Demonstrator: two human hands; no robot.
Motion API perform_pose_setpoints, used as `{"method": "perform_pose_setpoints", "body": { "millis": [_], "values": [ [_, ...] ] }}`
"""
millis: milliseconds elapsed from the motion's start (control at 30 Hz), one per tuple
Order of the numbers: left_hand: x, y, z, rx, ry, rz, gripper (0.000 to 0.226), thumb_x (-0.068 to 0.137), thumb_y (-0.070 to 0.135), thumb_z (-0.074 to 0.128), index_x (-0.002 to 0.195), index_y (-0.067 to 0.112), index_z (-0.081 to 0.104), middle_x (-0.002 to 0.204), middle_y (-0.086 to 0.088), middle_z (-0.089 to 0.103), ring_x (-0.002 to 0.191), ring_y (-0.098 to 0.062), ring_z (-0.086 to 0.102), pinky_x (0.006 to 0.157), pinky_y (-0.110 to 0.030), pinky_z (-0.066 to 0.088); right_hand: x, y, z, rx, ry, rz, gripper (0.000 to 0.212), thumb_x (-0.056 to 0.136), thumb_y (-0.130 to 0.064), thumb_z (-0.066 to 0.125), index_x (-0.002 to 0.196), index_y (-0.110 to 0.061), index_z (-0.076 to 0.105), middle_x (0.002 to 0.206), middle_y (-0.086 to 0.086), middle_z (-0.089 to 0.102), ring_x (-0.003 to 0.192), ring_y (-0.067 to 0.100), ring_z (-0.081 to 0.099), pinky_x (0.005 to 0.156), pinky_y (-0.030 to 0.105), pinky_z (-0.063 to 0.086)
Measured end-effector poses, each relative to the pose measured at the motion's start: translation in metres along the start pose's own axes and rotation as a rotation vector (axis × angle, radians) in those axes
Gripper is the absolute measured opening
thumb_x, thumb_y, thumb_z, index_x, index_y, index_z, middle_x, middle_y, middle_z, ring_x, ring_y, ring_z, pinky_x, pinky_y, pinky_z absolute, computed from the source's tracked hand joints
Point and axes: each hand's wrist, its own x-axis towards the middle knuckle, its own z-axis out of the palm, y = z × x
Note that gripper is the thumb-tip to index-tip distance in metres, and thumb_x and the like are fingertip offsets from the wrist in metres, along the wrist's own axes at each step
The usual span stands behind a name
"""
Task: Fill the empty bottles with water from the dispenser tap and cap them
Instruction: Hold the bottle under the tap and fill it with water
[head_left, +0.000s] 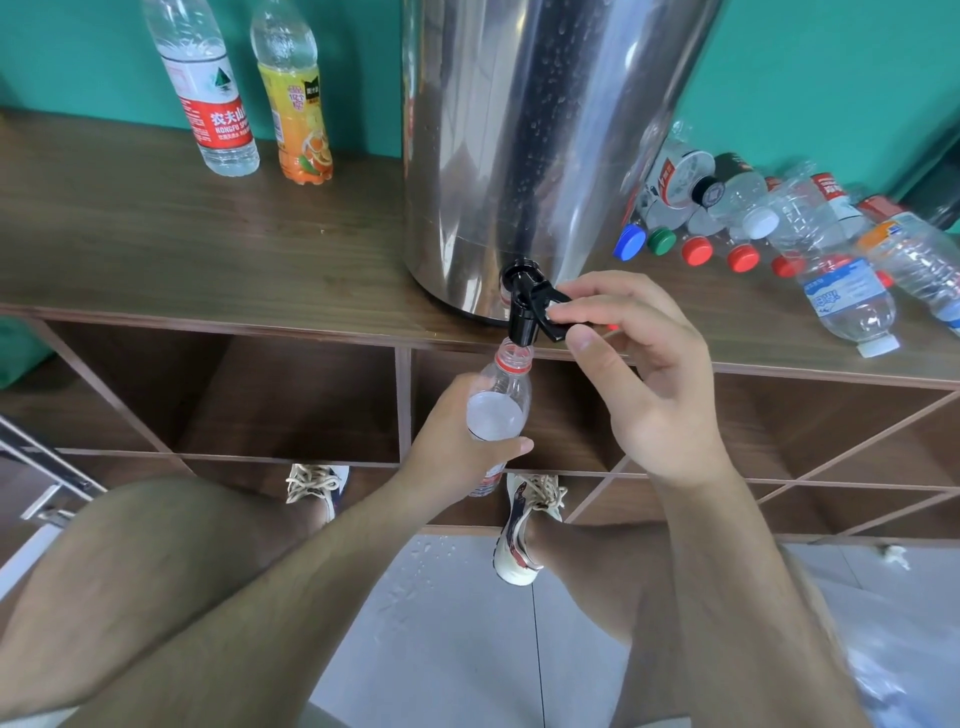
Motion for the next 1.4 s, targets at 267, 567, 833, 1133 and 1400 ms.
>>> {"method": "perform_pose_setpoints", "body": {
  "millis": [267,567,833,1133,1400],
  "values": [
    [0.0002,0.0002,0.0001,-0.002,0.003,-0.006,0.073,0.075,0.036,0.09,0.132,0.039,0.044,0.122,0.019,0.054,0.116,-0.008,0.057,0.086,-0.018,0.046,-0.0002,0.0004,0.0,0.029,-0.003,-0.001,0.018,0.099,-0.002,0.063,0.11,-0.01,0.074,0.122,0.013,0.067,0.109,0.018,0.065,0.081,0.034,0.052],
    [0.0012,0.0003,0.0005,0.006,0.006,-0.001,0.072,0.076,0.036,0.09,0.131,0.039,0.044,0.122,0.02,0.054,0.117,-0.009,0.057,0.084,-0.015,0.044,-0.0005,0.0015,-0.0007,0.057,-0.01,0.012,0.018,0.099,-0.003,0.062,0.11,-0.01,0.074,0.124,0.013,0.066,0.108,0.019,0.065,0.077,0.041,0.054],
    [0.0009,0.001,-0.0003,0.029,0.007,0.018,0.073,0.075,0.036,0.09,0.133,0.038,0.045,0.123,0.02,0.054,0.116,-0.006,0.056,0.086,-0.017,0.044,-0.0016,0.0048,-0.001,0.067,0.001,0.028,0.018,0.099,-0.005,0.062,0.11,-0.011,0.075,0.126,0.01,0.066,0.105,0.028,0.066,0.076,0.057,0.053],
    [-0.0014,0.0032,0.0012,0.039,-0.002,-0.002,0.072,0.077,0.035,0.09,0.129,0.041,0.041,0.121,0.021,0.053,0.114,-0.007,0.056,0.084,-0.016,0.044,-0.0008,0.0033,-0.0011,0.121,-0.005,0.063,0.023,0.1,-0.004,0.057,0.114,-0.012,0.073,0.127,0.013,0.065,0.086,0.028,0.069,0.076,0.043,0.058],
    [-0.002,0.0021,0.002,0.022,-0.01,-0.003,0.071,0.076,0.036,0.09,0.129,0.042,0.043,0.122,0.021,0.053,0.115,-0.006,0.056,0.082,-0.013,0.043,0.0004,0.0031,-0.0002,0.139,-0.013,0.071,0.025,0.1,-0.003,0.056,0.114,-0.015,0.072,0.126,0.011,0.065,0.089,0.026,0.068,0.077,0.032,0.055]
  ]
}}
